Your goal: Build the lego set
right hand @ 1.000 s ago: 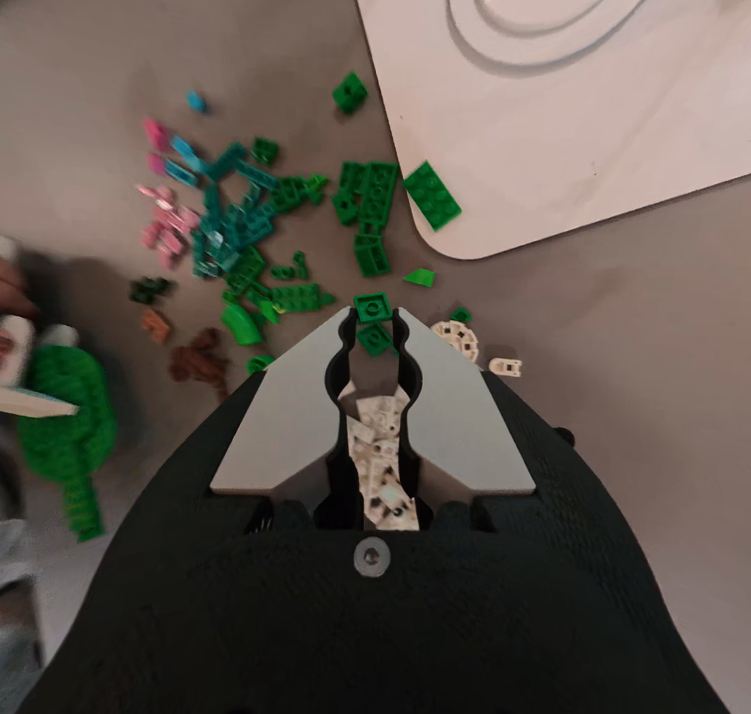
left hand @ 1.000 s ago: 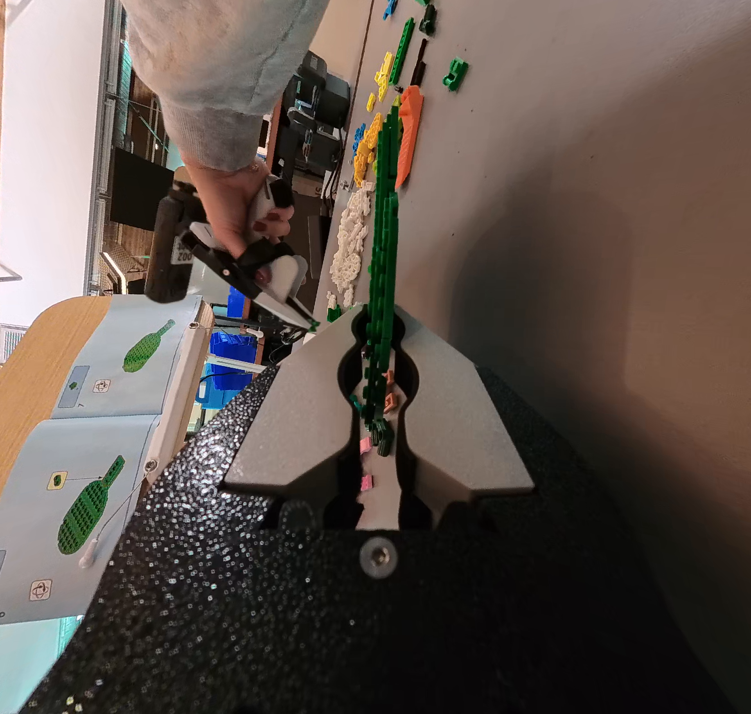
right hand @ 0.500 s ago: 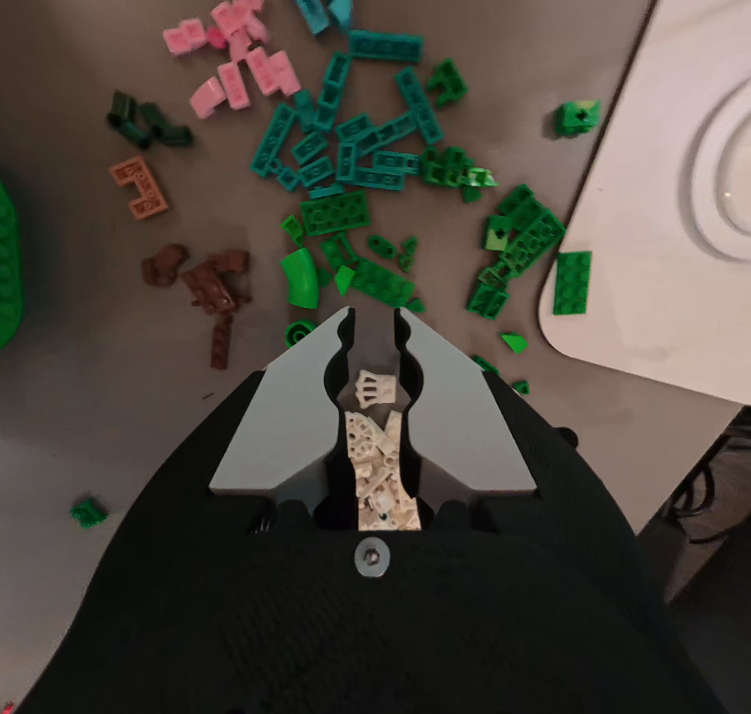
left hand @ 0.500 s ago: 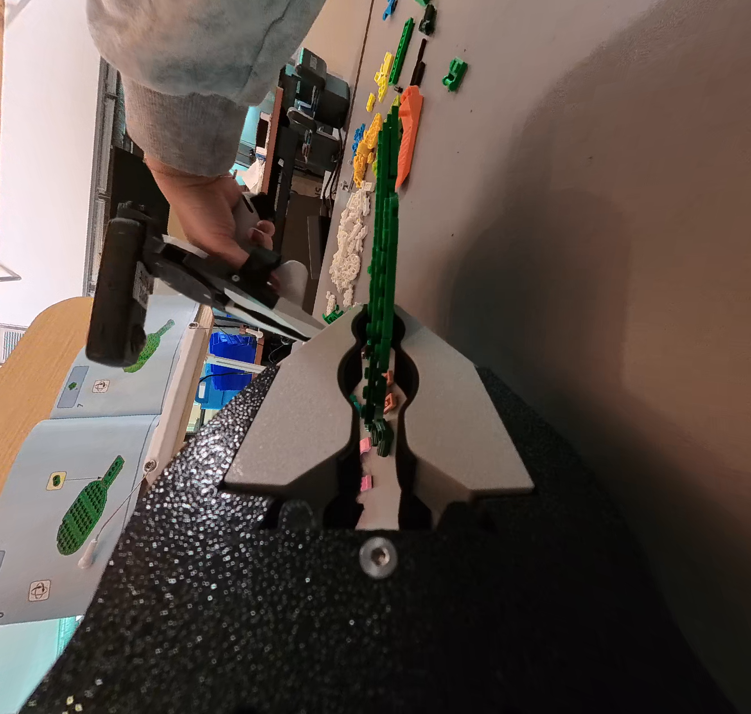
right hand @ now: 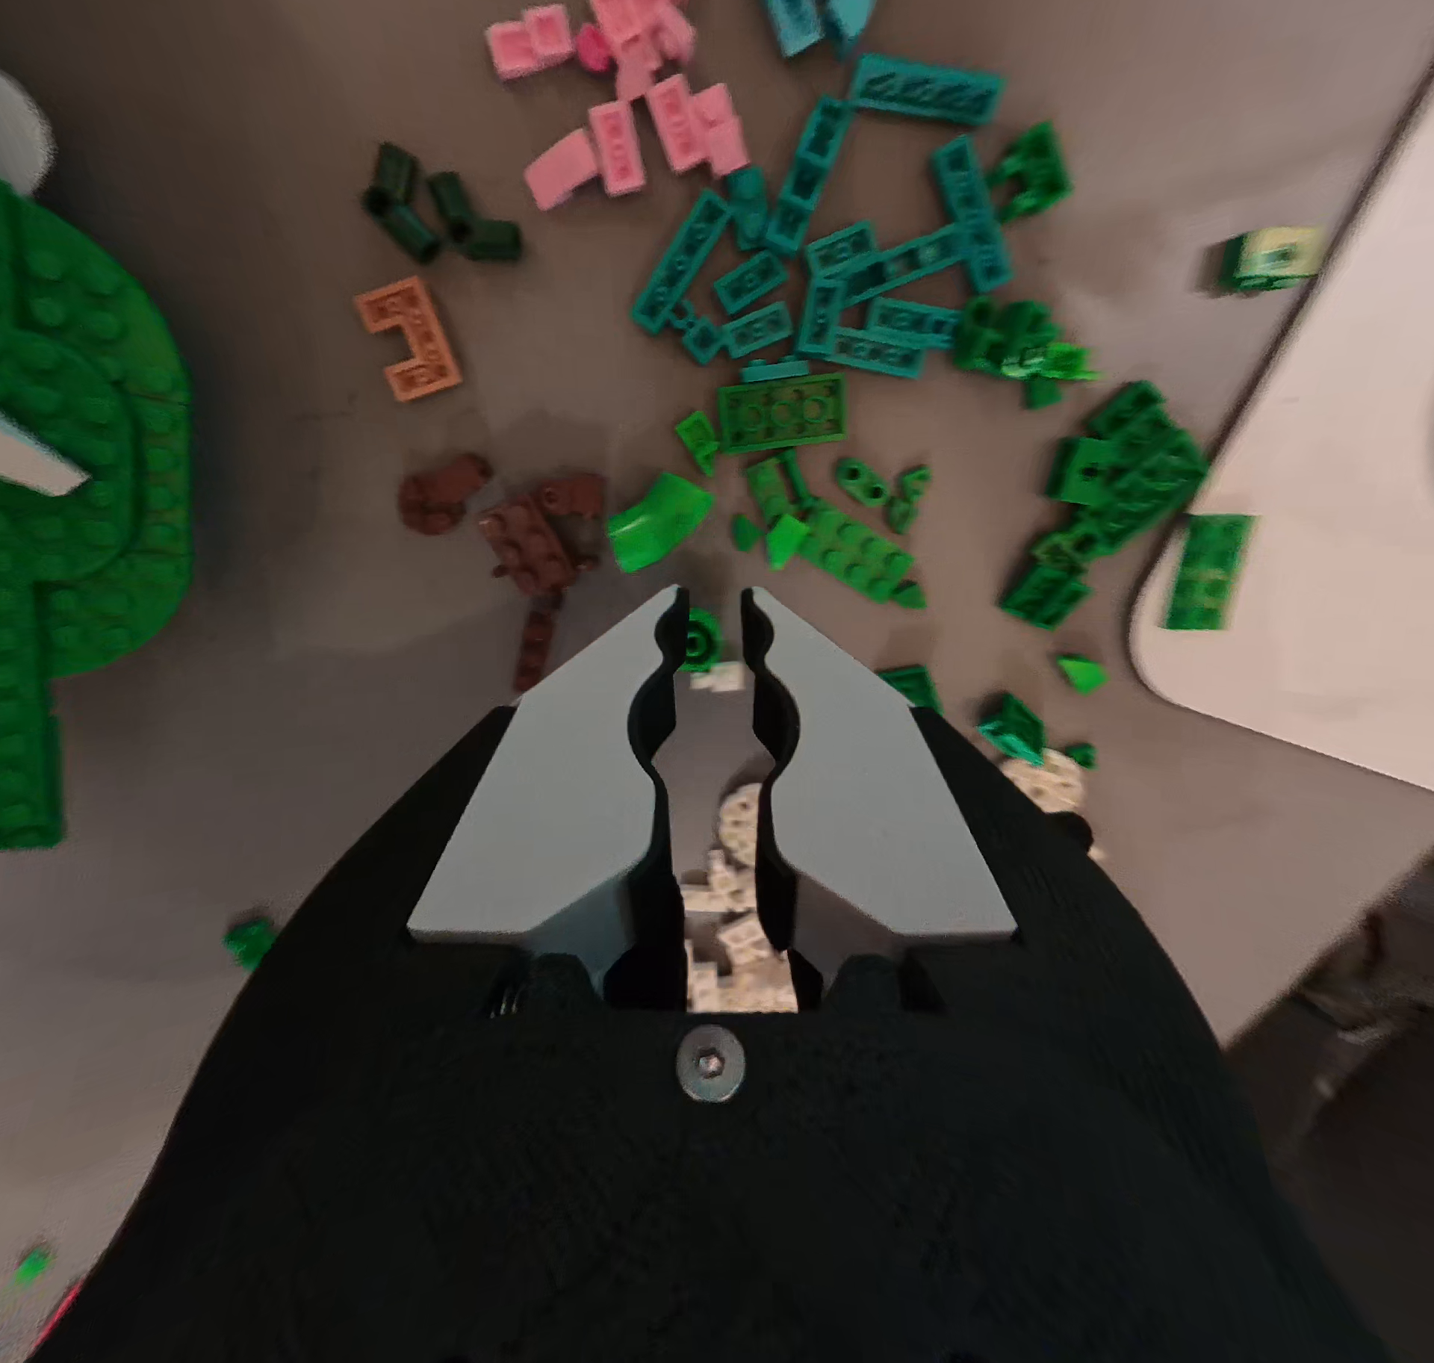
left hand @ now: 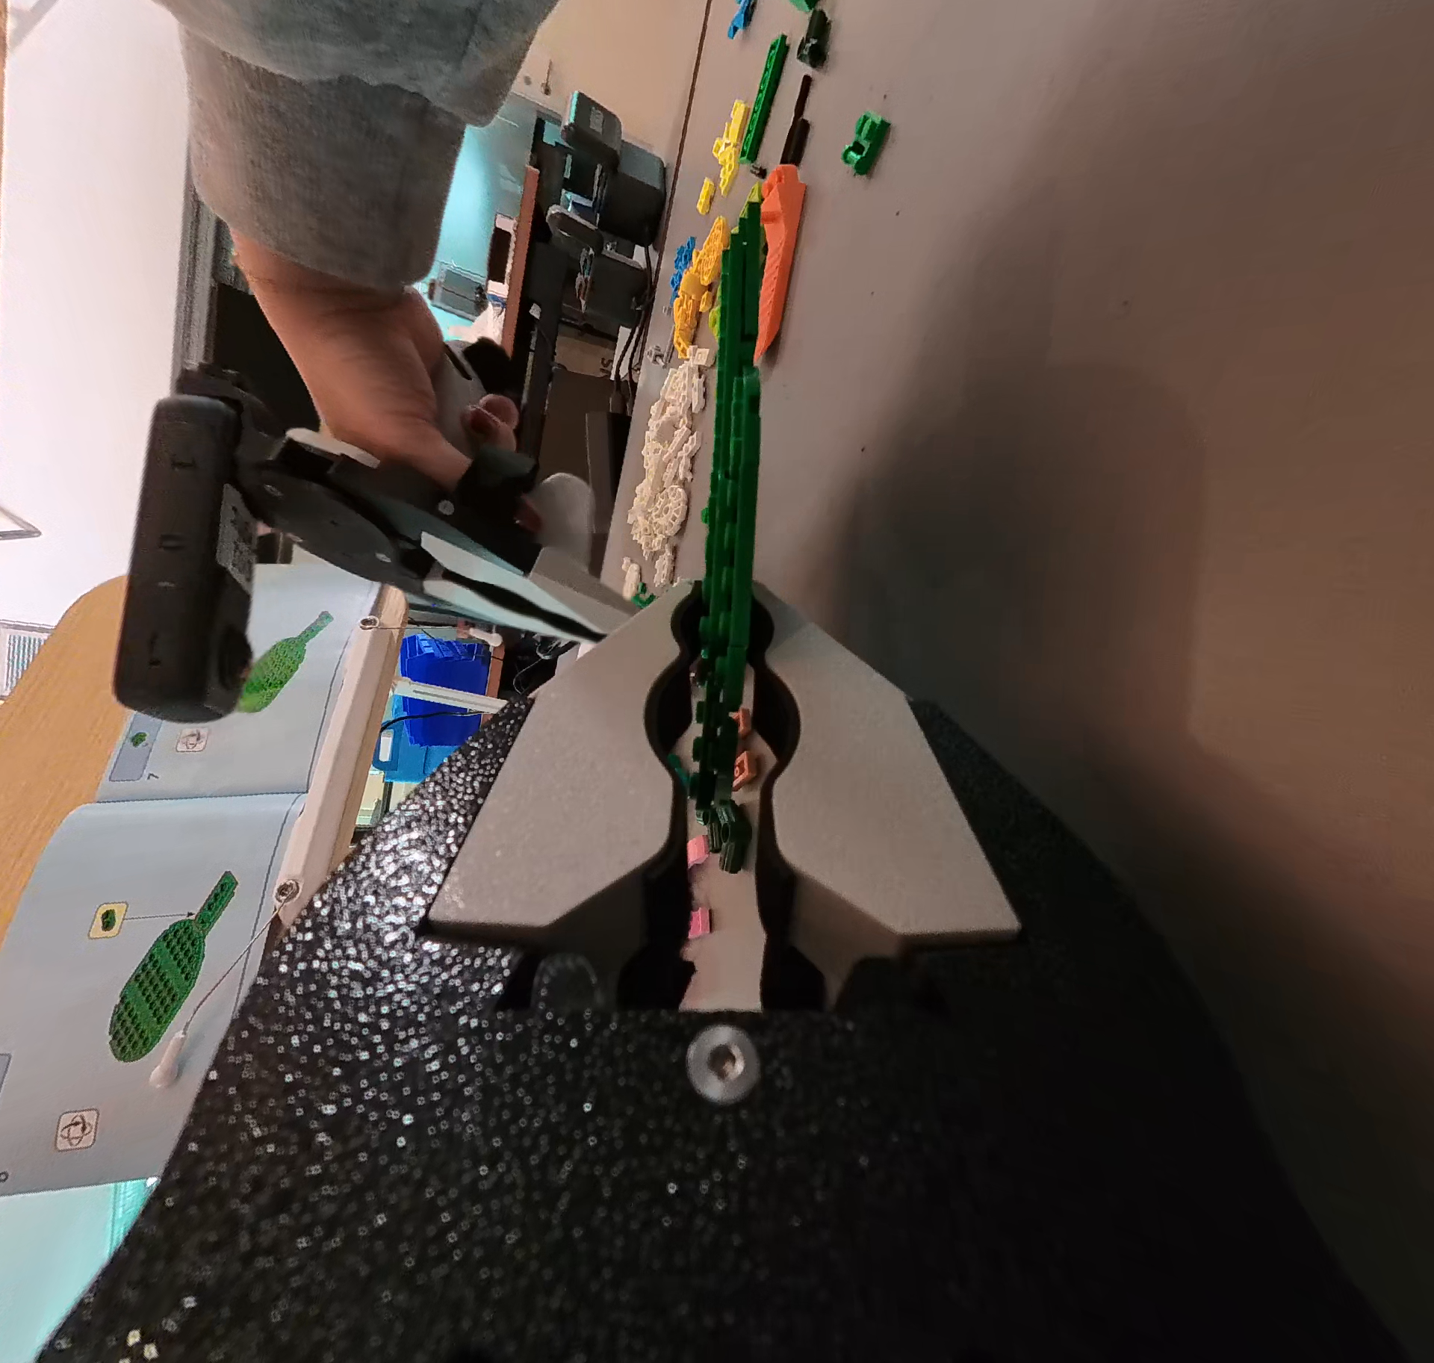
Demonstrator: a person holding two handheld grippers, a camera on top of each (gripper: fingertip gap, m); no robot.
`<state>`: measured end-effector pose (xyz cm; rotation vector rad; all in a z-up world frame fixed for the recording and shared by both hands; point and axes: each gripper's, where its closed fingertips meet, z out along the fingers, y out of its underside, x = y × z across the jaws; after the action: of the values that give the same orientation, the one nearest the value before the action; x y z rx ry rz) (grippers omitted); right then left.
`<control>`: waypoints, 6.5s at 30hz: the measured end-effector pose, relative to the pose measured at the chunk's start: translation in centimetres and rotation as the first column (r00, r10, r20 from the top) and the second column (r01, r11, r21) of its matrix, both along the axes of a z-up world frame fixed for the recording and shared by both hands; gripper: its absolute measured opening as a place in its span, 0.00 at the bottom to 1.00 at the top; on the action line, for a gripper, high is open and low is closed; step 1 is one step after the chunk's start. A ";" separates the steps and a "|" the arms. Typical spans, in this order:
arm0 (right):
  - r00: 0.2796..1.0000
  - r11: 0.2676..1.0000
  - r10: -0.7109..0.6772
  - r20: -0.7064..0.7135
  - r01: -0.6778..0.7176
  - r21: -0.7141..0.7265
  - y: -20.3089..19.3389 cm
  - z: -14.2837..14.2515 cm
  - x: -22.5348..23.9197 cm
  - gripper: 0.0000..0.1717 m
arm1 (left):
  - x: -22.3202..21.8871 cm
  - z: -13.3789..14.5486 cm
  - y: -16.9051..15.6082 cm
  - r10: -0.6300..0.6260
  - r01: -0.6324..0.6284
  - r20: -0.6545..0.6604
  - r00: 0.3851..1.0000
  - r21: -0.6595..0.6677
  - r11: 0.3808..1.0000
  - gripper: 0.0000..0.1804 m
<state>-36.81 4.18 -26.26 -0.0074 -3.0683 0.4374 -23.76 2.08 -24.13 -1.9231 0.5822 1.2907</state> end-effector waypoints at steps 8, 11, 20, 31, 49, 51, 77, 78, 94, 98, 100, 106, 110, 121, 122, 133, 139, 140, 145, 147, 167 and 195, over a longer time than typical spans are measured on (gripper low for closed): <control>0.999 0.995 -0.033 0.013 0.031 0.097 1.5 -0.3 -0.1 0.08 | 0.0 0.0 0.0 -0.001 0.001 0.001 1.000 0.002 1.000 0.03; 0.998 0.996 -0.015 0.058 0.010 0.087 1.6 -0.5 0.8 0.13 | 0.0 0.0 0.0 -0.002 0.002 0.001 1.000 0.003 1.000 0.03; 0.999 0.990 0.002 0.035 -0.007 0.139 1.9 -1.5 0.4 0.09 | 0.0 0.0 0.0 -0.001 0.001 0.001 1.000 0.000 1.000 0.03; 0.997 1.000 -0.026 -0.076 0.026 -0.006 -2.6 0.2 -2.7 0.16 | 0.0 -0.1 0.0 -0.002 0.002 0.007 1.000 0.002 1.000 0.03; 0.977 0.996 -0.079 -0.198 0.086 0.027 -4.3 -1.2 -7.7 0.06 | 0.1 -0.1 0.1 -0.005 0.004 0.012 1.000 0.008 1.000 0.03; 0.978 0.993 -0.091 -0.190 0.103 0.055 -3.3 -1.2 -7.8 0.06 | 0.1 -0.1 0.1 -0.005 0.005 0.013 1.000 0.008 1.000 0.03; 0.739 0.708 -0.665 0.107 0.670 -0.224 -7.5 0.0 -13.4 0.12 | 0.3 -0.1 0.2 -0.006 0.006 0.010 1.000 0.005 1.000 0.03; 0.743 0.709 -0.655 0.137 0.667 -0.227 -7.8 0.2 -13.2 0.12 | 0.3 -0.1 0.2 -0.006 0.006 0.011 1.000 0.006 1.000 0.03; 0.707 0.710 -0.704 0.068 0.702 0.051 -2.3 -0.7 -11.5 0.03 | 0.3 -0.1 0.2 -0.007 0.007 0.011 1.000 0.007 1.000 0.03; 0.705 0.712 -0.701 0.109 0.702 0.036 -2.8 -0.5 -10.9 0.03 | 0.2 -0.1 0.2 -0.008 0.008 0.011 1.000 0.008 1.000 0.03; 0.703 0.703 -0.711 0.021 0.709 0.055 -1.3 -0.1 -11.6 0.02 | 0.2 -0.1 0.2 -0.009 0.009 0.011 1.000 0.008 1.000 0.03; 0.705 0.699 -0.709 -0.008 0.704 0.126 0.4 -0.6 -11.0 0.02 | 0.1 -0.1 0.2 -0.008 0.008 0.011 1.000 0.005 1.000 0.03; 0.715 0.704 -0.698 -0.018 0.691 0.165 0.9 -1.1 -10.5 0.01 | 0.1 -0.1 0.2 -0.007 0.007 0.010 1.000 0.003 1.000 0.03; 0.716 0.719 -0.691 -0.096 0.695 0.009 1.5 2.2 -10.7 0.02 | 0.0 0.0 0.2 -0.009 0.009 0.013 1.000 0.007 1.000 0.03; 0.719 0.726 -0.686 -0.110 0.685 -0.053 1.3 3.2 -10.5 0.03 | 0.0 0.0 0.1 -0.009 0.009 0.012 1.000 0.007 1.000 0.03; 0.503 0.556 -0.819 -0.277 0.576 -0.599 11.5 10.0 4.4 0.09 | -0.1 -0.4 0.2 -0.002 0.001 -0.021 1.000 -0.028 1.000 0.03; 0.099 0.395 -0.905 -0.413 0.557 -0.731 26.0 9.7 14.2 0.12 | -0.1 -0.4 0.3 0.014 -0.018 -0.076 0.997 -0.045 0.999 0.03; 0.025 0.386 -0.895 -0.446 0.544 -0.745 28.3 9.9 15.6 0.13 | -0.1 -0.2 0.3 0.017 -0.020 -0.086 0.996 -0.040 0.999 0.03; -0.230 0.304 -0.848 -0.478 0.529 -0.793 37.0 9.6 20.7 0.13 | 0.1 -0.2 0.4 0.027 -0.029 -0.056 0.998 -0.032 0.999 0.03; -0.271 0.268 -0.858 -0.436 0.488 -0.831 38.5 9.8 21.6 0.13 | 0.0 -0.1 0.4 0.033 -0.035 -0.054 0.998 -0.034 0.999 0.03; -0.369 0.143 -0.871 -0.323 0.439 -0.887 45.7 12.1 26.5 0.12 | 11.0 2.7 26.0 -0.443 0.443 -0.031 0.896 0.136 0.886 0.03; -0.490 -0.056 -0.868 -0.077 0.250 -0.967 46.0 13.2 27.0 0.10 | 15.1 -0.6 25.2 -0.597 0.597 0.024 0.802 0.019 0.802 0.03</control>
<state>-9.85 50.16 -13.10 -1.3495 -0.8218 0.7438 -8.65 27.30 -24.72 -1.5495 1.0642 0.8449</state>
